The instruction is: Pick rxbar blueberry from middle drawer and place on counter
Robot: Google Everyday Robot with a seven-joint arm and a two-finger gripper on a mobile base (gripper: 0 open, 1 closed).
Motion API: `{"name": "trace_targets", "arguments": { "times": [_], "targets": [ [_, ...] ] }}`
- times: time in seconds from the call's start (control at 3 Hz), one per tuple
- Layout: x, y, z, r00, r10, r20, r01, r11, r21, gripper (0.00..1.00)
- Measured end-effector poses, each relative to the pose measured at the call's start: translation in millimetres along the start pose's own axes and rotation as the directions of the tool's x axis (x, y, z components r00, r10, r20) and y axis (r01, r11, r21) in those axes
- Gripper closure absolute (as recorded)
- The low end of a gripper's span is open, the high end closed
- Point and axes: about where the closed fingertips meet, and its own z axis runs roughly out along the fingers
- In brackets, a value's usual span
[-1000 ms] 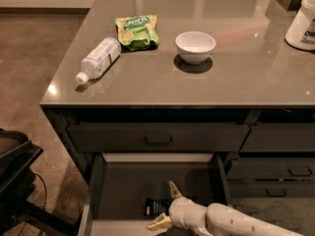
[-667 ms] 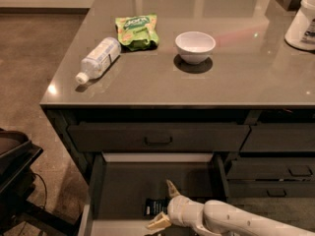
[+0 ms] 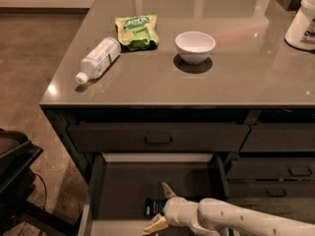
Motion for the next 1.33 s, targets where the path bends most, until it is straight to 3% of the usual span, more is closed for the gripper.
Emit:
{"name": "trace_targets", "arguments": {
  "times": [0.33, 0.67, 1.33],
  "targets": [
    [7.3, 5.6, 8.2, 0.999, 0.040, -0.030, -0.042, 0.9955, -0.085, 0.00],
    [16.5, 13.9, 14.0, 0.996, 0.084, -0.042, -0.090, 0.9824, -0.164, 0.00],
    [16.7, 16.5, 13.9, 0.996, 0.085, -0.040, -0.091, 0.9804, -0.175, 0.42]
  ]
}}
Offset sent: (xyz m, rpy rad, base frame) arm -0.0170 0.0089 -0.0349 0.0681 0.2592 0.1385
